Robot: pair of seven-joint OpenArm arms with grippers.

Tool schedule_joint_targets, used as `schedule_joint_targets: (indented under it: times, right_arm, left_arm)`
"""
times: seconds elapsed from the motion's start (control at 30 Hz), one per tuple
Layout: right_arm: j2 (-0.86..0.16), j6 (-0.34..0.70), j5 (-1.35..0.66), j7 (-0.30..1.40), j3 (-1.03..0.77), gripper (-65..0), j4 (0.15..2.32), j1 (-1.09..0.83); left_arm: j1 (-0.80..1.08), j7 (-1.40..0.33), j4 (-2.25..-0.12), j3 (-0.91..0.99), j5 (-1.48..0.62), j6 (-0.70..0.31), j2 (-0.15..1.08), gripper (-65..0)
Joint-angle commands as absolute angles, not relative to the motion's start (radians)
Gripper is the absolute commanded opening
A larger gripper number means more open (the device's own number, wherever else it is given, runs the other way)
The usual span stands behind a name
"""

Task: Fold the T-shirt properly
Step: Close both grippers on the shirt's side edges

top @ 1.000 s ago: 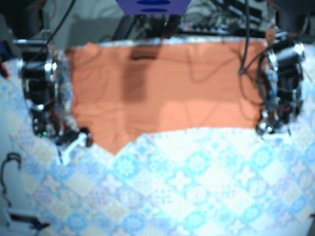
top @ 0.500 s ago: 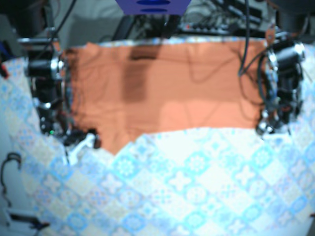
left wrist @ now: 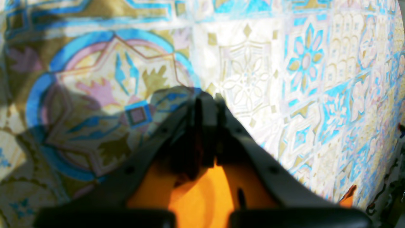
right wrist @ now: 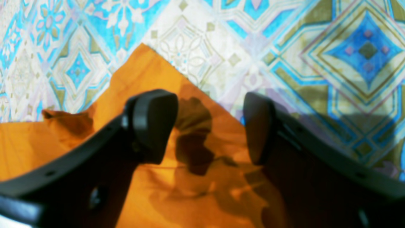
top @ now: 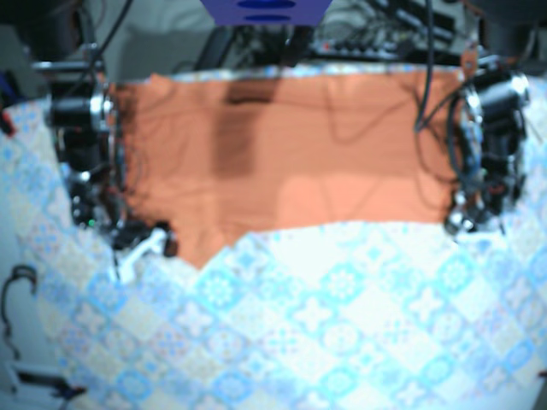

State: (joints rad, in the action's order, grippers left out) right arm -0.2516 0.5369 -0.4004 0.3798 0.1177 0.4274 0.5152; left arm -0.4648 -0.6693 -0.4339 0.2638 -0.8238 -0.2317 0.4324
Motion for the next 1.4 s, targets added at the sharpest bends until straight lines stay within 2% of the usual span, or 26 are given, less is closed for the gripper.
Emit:
schedule_joint_targets:
  times: [0.0, 0.17, 0.33, 0.6, 0.7, 1.0, 1.2, 1.37]
  right_arm:
    - [-0.240, 0.544, -0.375, 0.456, 0.122, -29.0, 0.423, 0.513]
    - [-0.232, 0.545, -0.375, 0.456, 0.122, -35.4, 0.423, 0.513]
    - [-0.231, 0.545, -0.375, 0.456, 0.157, -38.6, 0.423, 0.513]
    - [-0.231, 0.545, -0.380, 0.447, 0.272, -57.1, 0.423, 0.513]
    - [-0.231, 0.545, -0.375, 0.447, 0.272, -60.4, 0.426, 0.513]
    - [-0.231, 0.544, -0.374, 0.444, 0.298, -64.3, 0.452, 0.515]
    - [-0.239, 0.504, -0.374, 0.464, 0.300, -65.0, 0.567, 0.515]
    - [-0.260, 0.503, -0.375, 0.483, 0.295, -65.0, 0.631, 0.513]
  left_arm:
    - [-0.483, -0.667, -0.447, 0.265, -0.823, -0.228, 0.452, -65.0]
    - [-0.483, -0.667, -0.447, 0.265, -0.823, -0.228, 0.449, -65.0]
    - [-0.483, -0.667, -0.447, 0.265, -0.823, -0.228, 0.449, -65.0]
    - [-0.483, -0.667, -0.447, 0.265, -0.823, -0.228, 0.447, -65.0]
    - [-0.478, -0.667, -0.447, 0.265, -0.823, -0.228, 0.447, -65.0]
    - [-0.458, -0.664, -0.450, 0.266, -0.826, -0.239, 0.447, -65.0]
    - [-0.389, -0.676, -0.616, 0.265, -0.822, -0.269, 0.447, -65.0]
    - [-0.386, -0.733, -0.668, 0.266, -0.825, -0.271, 0.447, -65.0]
